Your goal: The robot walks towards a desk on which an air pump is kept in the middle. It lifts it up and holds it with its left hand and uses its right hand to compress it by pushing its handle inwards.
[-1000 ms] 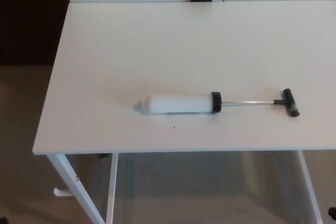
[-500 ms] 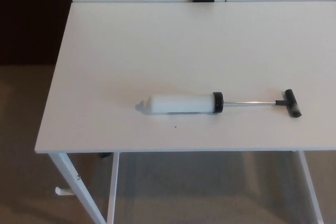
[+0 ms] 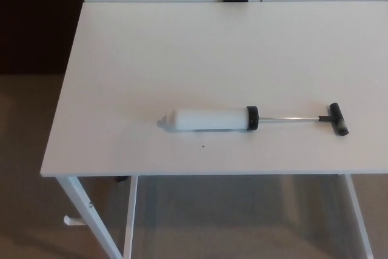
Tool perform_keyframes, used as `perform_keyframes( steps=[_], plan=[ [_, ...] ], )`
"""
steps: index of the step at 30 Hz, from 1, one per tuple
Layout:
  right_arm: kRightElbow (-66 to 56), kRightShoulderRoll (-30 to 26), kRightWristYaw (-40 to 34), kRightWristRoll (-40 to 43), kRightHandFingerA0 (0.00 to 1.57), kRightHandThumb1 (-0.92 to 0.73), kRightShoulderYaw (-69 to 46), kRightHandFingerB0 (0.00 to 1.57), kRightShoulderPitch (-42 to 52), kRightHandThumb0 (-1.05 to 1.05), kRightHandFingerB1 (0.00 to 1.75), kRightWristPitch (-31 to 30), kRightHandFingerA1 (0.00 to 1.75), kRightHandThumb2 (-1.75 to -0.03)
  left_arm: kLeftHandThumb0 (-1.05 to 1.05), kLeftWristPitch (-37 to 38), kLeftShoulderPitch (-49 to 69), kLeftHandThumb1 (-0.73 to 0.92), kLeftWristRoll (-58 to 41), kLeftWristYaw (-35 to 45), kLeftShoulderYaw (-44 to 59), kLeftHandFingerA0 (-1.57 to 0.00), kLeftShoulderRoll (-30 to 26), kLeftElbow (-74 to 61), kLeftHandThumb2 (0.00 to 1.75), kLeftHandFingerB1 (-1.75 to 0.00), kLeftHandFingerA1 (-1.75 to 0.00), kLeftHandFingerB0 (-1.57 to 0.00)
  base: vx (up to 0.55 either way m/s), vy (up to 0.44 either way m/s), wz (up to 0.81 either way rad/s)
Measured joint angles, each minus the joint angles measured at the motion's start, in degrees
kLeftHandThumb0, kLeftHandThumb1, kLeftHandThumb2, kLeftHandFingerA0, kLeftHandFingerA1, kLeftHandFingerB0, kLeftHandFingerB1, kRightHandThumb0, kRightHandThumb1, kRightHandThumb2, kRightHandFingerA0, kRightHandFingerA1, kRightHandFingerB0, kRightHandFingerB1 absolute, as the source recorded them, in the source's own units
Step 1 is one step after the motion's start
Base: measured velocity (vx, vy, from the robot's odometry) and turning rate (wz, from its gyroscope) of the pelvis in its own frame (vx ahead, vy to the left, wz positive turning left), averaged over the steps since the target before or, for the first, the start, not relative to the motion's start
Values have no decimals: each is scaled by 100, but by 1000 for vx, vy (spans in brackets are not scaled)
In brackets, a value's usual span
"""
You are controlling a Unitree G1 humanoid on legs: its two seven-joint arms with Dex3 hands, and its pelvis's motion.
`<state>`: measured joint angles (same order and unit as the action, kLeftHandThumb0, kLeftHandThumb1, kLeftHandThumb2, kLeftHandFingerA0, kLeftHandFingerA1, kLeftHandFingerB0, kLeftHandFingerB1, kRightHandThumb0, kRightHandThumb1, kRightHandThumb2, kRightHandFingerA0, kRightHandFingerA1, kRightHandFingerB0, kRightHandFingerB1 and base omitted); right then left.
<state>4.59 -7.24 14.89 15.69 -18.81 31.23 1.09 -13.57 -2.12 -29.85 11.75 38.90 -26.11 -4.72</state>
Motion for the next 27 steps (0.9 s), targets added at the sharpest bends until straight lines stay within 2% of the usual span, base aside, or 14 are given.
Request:
perform_keyframes(
  steps=[5,6,8,9,11,27],
  plan=[
    [-120,32,-7,-7,83,-64,4,65,146,-27,47,1,56,-58,-45,-157,-1077,40,294,-14,-971,-30,-59,-519,64,-35,-41,-20,0,0,0],
    [-120,32,-7,-7,85,-63,4,66,146,-28,46,1,56,-57,-43,-157,-1077,49,294,-14,-971,-42,-59,-519,56,-29,-37,-24,0,0,0],
    [-165,50,-8,-13,85,-63,23,66,194,-28,46,2,56,-57,-43,-196,-1464,49,458,-12,-1436,-42,-34,-692,56,-29,-37,-24,0,0,0],
    [-176,57,-8,-15,87,-64,32,66,206,-29,47,2,57,-59,-52,-211,-1611,41,535,-12,-1635,-29,-5,-741,68,-35,-42,-14,0,0,0],
    [-181,63,-10,-20,90,-62,41,66,223,-31,48,3,59,-61,-51,-223,-1731,41,614,-12,-1814,-24,32,-769,67,-35,-41,-13,0,0,0],
    [-201,107,-37,-114,87,-65,115,69,293,-27,48,17,59,-59,-53,-352,-3097,39,1951,5,-4614,-22,640,-352,67,-33,-40,-7,0,0,0]
  ],
)
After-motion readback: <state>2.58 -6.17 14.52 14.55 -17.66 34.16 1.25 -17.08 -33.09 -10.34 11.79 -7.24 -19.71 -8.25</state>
